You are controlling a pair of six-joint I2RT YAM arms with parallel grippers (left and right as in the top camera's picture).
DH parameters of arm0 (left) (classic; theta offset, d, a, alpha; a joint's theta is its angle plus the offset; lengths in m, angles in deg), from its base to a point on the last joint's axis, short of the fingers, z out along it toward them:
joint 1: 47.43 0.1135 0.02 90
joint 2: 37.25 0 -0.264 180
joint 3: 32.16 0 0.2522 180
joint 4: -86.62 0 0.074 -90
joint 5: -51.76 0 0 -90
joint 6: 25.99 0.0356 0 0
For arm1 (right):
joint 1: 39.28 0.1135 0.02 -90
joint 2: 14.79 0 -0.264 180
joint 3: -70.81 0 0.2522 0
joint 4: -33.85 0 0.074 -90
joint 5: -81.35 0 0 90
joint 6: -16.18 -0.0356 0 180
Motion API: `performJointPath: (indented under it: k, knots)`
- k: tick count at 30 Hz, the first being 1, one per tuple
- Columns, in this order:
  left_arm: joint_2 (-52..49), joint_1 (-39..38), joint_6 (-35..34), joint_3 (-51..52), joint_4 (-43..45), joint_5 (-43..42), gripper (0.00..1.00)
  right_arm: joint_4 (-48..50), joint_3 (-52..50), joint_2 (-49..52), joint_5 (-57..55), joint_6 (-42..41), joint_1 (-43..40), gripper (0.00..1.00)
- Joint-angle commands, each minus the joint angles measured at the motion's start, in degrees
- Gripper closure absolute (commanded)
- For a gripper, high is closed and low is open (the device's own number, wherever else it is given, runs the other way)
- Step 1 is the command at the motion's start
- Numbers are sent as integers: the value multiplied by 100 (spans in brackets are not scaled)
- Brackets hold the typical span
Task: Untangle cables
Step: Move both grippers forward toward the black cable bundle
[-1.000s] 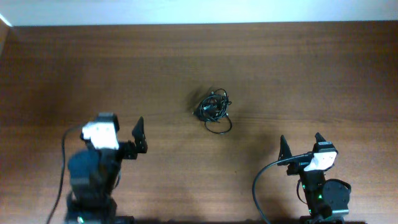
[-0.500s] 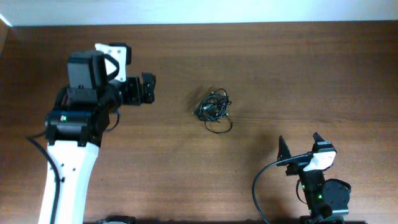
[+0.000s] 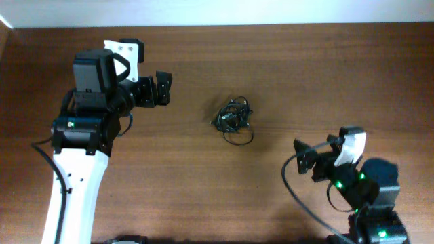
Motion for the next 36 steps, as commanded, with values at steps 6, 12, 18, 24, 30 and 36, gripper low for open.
performJointPath:
  k: [6, 12, 18, 24, 30, 36]
  knots:
    - [-72, -17, 44, -118, -72, -586, 0, -2632, 3593, 2660, 166, 175, 31, 1]
    - [-684, -369, 114, -118, -306, -1224, 0, -3008, 4277, 3353, 861, 173, 28, 1]
    - [-2022, -813, 951, -251, -310, -1611, 3, -3132, 4277, 3366, 861, 160, 31, 1]
    - [-3023, -966, 1405, -514, -313, -1672, 21, -3152, 4277, 3550, 861, 109, 31, 1]
    - [-3563, -1115, 1447, -514, -271, -1674, 40, -3244, 4275, 3858, 861, 109, 31, 1]
    - [-4133, -1117, 1445, -509, -28, -2282, 60, -3300, 4275, 3976, 859, 109, 31, 1]
